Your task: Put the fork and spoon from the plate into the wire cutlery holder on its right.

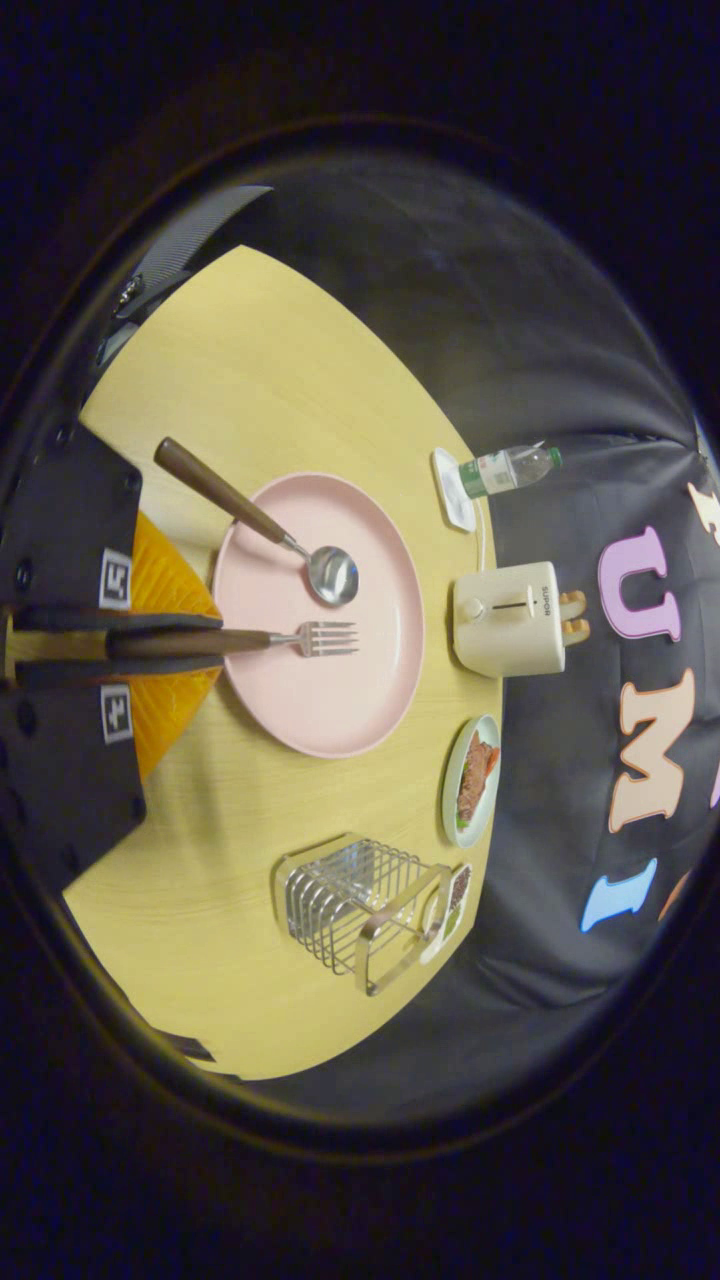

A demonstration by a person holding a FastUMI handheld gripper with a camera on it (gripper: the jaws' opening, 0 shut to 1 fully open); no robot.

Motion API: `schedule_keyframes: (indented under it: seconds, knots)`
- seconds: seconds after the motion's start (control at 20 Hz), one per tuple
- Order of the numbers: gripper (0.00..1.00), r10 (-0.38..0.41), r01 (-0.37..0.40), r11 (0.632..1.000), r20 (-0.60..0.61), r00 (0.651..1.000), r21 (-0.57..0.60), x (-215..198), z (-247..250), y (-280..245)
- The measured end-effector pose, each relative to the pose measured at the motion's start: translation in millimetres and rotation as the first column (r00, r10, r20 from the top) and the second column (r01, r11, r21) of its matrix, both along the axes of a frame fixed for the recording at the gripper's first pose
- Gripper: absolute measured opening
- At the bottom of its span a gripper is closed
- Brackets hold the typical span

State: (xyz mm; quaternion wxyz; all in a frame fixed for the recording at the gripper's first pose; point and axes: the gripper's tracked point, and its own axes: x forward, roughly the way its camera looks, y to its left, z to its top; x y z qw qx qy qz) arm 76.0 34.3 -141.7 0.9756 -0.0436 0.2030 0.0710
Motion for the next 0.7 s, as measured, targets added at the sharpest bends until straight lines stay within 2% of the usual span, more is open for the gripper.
schedule_keyframes:
  seconds: [0.15,0.45,0.7]
  knots:
    - [0.07,0.002,-0.002,1.0,0.0,1.0,-0.02,-4.3,0.8,0.2]
    - [0.07,-0.013,0.013,1.0,0.008,1.0,-0.005,-13.6,13.7,-3.6]
    - [0.07,0.014,-0.015,1.0,0.013,1.0,0.015,-27.9,42.0,-12.3]
